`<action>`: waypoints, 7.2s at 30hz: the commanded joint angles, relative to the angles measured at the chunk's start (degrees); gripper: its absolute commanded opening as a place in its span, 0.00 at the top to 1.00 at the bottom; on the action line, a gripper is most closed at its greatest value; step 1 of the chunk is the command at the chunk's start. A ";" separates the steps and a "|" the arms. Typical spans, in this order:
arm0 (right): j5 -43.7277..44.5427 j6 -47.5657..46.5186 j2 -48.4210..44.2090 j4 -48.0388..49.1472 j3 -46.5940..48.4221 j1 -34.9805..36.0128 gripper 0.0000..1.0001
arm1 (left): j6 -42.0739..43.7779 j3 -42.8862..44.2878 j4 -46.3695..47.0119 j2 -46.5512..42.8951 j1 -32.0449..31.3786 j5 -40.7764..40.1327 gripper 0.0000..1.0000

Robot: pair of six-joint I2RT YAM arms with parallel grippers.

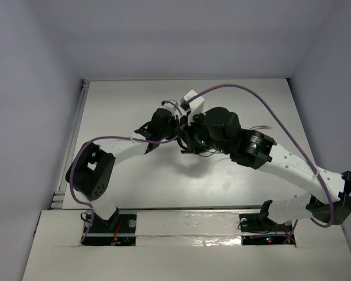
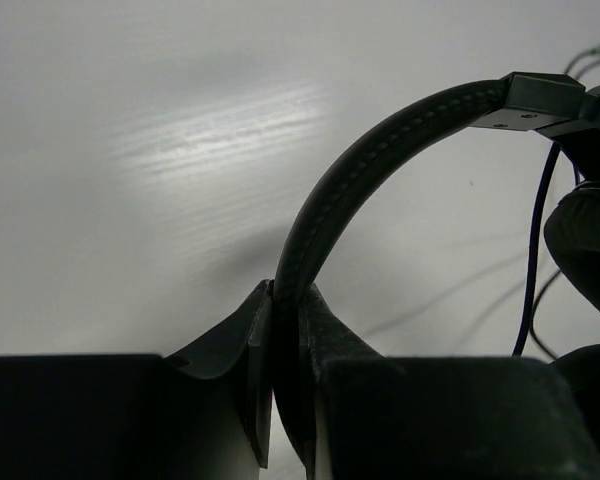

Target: Wrap the headphones

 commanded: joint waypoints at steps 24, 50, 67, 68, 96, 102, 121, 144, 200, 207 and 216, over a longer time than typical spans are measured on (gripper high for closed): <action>14.02 0.68 0.30 6.11 -5.43 -13.53 1.00 | 4.03 -14.71 12.45 -18.71 -0.05 17.66 1.00; -15.49 9.99 -1.54 21.13 -14.21 -30.85 1.00 | 0.00 -17.34 25.62 -21.77 1.00 41.14 1.00; -27.26 18.87 -19.29 46.00 -35.74 -35.16 1.00 | -11.52 -14.02 24.85 -26.71 13.48 36.92 1.00; -27.89 18.96 -19.65 46.19 -36.80 -35.16 1.00 | -12.65 -14.01 25.97 -26.62 14.19 38.40 1.00; -42.57 19.13 3.37 54.52 -37.86 -33.58 0.56 | -20.84 19.83 9.29 -22.14 20.96 35.16 1.00; -40.82 17.83 9.79 60.78 -36.98 -33.58 0.48 | -20.58 23.08 4.82 -22.84 21.58 35.07 1.00; -43.37 17.82 23.24 66.05 -32.41 -33.58 0.44 | -20.14 30.55 -0.20 -23.02 23.25 34.90 1.00; -25.88 21.95 15.77 72.03 -44.02 -33.58 0.40 | -12.93 34.25 -8.56 -24.07 25.35 29.80 1.00; 3.65 16.42 -13.94 6.74 -24.78 -0.97 1.00 | 3.23 24.23 -12.51 -9.92 21.33 -21.95 1.00; 8.30 11.58 -13.06 2.69 -15.46 -0.97 1.00 | 7.20 23.18 -13.66 -4.74 12.44 -31.81 1.00; 20.34 3.58 -11.30 2.77 -7.28 -0.97 1.00 | 4.92 8.87 -8.48 -8.50 6.72 -31.37 1.00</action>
